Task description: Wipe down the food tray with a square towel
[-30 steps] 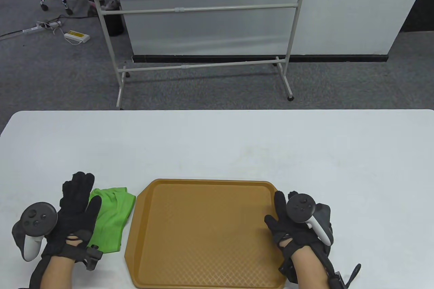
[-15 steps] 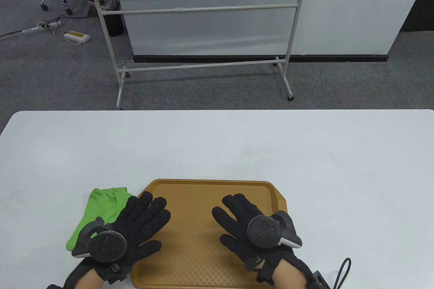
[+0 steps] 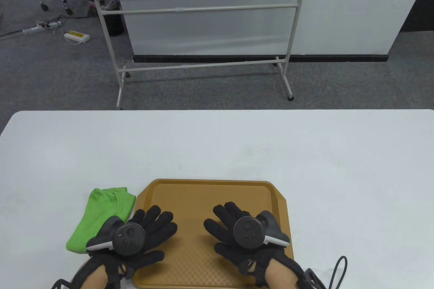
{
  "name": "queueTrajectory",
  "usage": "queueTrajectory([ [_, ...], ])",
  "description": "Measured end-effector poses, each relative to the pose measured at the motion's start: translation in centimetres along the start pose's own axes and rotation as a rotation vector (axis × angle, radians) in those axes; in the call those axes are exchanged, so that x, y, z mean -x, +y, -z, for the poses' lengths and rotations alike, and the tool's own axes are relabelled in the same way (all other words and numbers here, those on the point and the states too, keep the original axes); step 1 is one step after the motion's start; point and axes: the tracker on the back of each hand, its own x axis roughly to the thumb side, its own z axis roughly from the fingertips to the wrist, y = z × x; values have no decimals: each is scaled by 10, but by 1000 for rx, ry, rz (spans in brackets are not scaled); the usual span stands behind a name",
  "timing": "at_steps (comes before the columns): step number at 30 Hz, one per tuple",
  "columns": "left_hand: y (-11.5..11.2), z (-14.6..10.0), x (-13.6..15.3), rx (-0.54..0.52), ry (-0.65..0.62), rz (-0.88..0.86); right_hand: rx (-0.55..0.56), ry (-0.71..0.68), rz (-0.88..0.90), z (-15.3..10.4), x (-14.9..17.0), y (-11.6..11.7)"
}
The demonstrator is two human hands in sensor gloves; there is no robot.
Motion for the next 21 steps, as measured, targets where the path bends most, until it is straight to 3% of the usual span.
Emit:
queueTrajectory([
  [21,-1,0,5,6,-17,-20,-3,33,45,-3,1,-3],
])
